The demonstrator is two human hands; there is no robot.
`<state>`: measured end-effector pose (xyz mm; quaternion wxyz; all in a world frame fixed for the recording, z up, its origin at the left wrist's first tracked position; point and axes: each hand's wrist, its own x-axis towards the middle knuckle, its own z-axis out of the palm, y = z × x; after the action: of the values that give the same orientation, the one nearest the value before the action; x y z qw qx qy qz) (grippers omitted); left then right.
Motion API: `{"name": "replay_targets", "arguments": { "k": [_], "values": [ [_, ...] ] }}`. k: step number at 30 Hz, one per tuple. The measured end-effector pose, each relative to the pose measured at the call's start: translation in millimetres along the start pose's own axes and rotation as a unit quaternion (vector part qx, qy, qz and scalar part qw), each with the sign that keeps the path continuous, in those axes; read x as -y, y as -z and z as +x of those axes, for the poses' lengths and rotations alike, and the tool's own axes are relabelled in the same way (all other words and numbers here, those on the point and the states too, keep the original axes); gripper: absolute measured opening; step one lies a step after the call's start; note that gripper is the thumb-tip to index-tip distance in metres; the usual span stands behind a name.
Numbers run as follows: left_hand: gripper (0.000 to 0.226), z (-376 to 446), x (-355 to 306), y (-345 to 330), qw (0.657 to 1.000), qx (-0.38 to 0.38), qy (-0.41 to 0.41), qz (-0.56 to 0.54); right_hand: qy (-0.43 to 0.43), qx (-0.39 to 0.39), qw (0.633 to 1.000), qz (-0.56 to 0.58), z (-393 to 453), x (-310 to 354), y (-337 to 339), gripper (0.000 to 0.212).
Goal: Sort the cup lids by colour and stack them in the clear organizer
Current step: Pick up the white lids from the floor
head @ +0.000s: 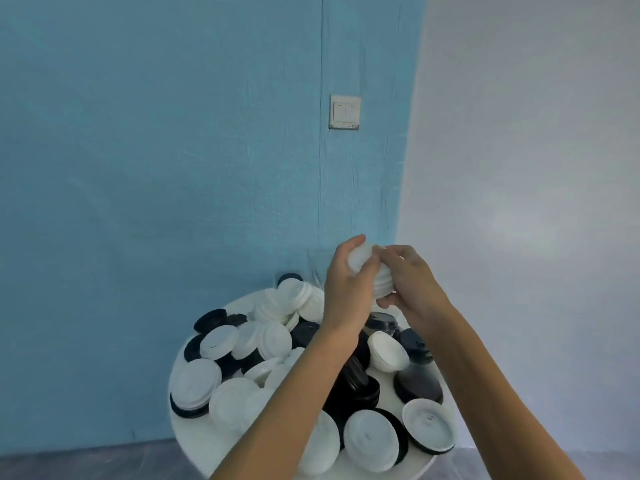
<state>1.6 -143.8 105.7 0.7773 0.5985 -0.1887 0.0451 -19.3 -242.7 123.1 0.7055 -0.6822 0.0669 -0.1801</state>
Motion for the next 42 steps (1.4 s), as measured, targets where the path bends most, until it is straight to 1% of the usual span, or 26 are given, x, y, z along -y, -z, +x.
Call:
{"name": "replay_targets", "arguments": {
  "k": [3, 6, 10, 13, 16, 17, 18, 20, 21, 23, 24, 26, 29, 31, 34, 36, 38, 39, 42],
  "values": [
    [0.038, 20, -5, 29, 1.0, -0.019, -0.011, 0.006, -0.019, 0.03, 0.999, 0.014, 15, 2, -28, 0.031],
    [0.043, 40, -2, 52, 1.0, -0.022, 0.009, -0.001, -0.041, 0.077, 0.995, 0.042, 29, -1, -46, 0.022],
    [0.048, 69, 12, 67, 0.999, -0.033, 0.029, 0.011, -0.109, 0.086, 0.983, 0.124, 55, -11, -52, 0.021],
    [0.052, 90, 22, 68, 0.999, -0.024, 0.037, 0.027, -0.135, 0.09, 0.981, 0.107, 77, -17, -46, 0.024],
    [0.056, 116, 33, 66, 0.996, -0.016, 0.075, 0.04, -0.144, 0.079, 0.984, 0.063, 103, -20, -41, 0.019],
    [0.053, 127, 37, 64, 0.994, -0.014, 0.101, 0.038, -0.14, 0.074, 0.986, 0.051, 113, -20, -40, 0.017],
    [0.044, 139, 40, 63, 0.99, -0.009, 0.135, 0.029, -0.134, 0.068, 0.988, 0.044, 123, -19, -38, 0.015],
    [0.015, 159, 43, 61, 0.979, -0.009, 0.202, -0.023, -0.116, 0.058, 0.991, 0.035, 141, -16, -34, 0.008],
    [0.01, 170, 45, 60, 0.974, -0.009, 0.221, -0.044, -0.109, 0.056, 0.992, 0.03, 152, -15, -30, 0.006],
    [0.023, 192, 48, 58, 0.972, -0.003, 0.233, -0.04, -0.108, 0.057, 0.992, 0.03, 172, -16, -22, 0.007],
    [0.029, 202, 50, 55, 0.973, -0.003, 0.23, -0.031, -0.111, 0.061, 0.991, 0.029, 182, -18, -17, 0.009],
    [0.036, 221, 59, 45, 0.976, -0.009, 0.219, -0.01, -0.122, 0.058, 0.99, 0.027, 204, -22, -8, 0.018],
    [0.04, 250, 79, 26, 0.978, -0.03, 0.205, 0.018, -0.121, 0.026, 0.992, 0.023, 239, -30, 4, 0.027],
    [0.041, 270, 95, 14, 0.978, -0.048, 0.198, 0.041, -0.105, -0.019, 0.994, -0.013, 264, -37, 9, 0.028],
    [0.041, 298, 118, -2, 0.977, -0.067, 0.189, 0.078, -0.078, -0.093, 0.991, -0.061, 291, -52, 14, 0.014],
    [0.04, 312, 132, -11, 0.974, -0.069, 0.187, 0.106, -0.073, -0.127, 0.986, -0.084, 307, -65, 19, 0.012],
    [0.038, 326, 149, -17, 0.971, -0.065, 0.19, 0.13, -0.07, -0.148, 0.979, -0.118, 321, -79, 25, 0.013],
    [0.036, 331, 158, -19, 0.969, -0.062, 0.195, 0.14, -0.069, -0.155, 0.975, -0.142, 328, -87, 28, 0.017],
    [0.034, 345, 189, -21, 0.961, -0.044, 0.218, 0.162, -0.072, -0.155, 0.961, -0.217, 344, -105, 34, 0.024]
  ]
}}
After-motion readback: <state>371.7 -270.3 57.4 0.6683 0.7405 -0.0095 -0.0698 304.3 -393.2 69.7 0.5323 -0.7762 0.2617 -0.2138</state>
